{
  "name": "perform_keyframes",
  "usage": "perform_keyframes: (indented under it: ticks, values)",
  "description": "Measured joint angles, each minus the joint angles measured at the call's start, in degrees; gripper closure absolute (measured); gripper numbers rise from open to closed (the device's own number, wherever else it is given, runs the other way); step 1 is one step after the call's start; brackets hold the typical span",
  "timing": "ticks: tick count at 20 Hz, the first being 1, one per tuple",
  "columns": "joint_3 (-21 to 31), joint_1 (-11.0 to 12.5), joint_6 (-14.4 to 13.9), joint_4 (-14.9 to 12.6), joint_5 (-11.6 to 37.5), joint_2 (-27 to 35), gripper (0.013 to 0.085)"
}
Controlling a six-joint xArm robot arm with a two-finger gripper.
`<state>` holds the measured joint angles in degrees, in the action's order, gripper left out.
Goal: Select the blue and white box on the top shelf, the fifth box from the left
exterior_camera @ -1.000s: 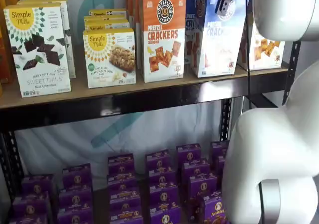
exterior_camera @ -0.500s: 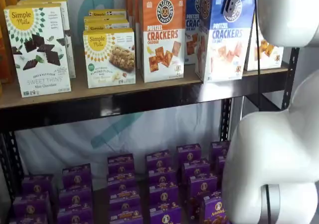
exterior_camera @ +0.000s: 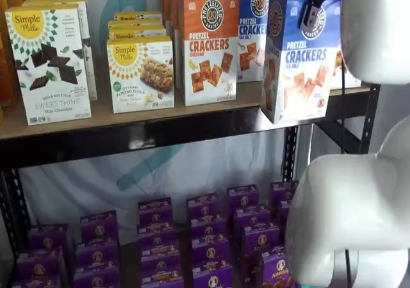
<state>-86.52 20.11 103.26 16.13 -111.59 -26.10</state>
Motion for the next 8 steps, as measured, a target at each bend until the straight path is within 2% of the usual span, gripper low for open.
perform_keyframes:
  ticks: [8]
  values:
    - [3.6, 2.4, 2.5, -0.6, -1.4, -3.8, 0.0410]
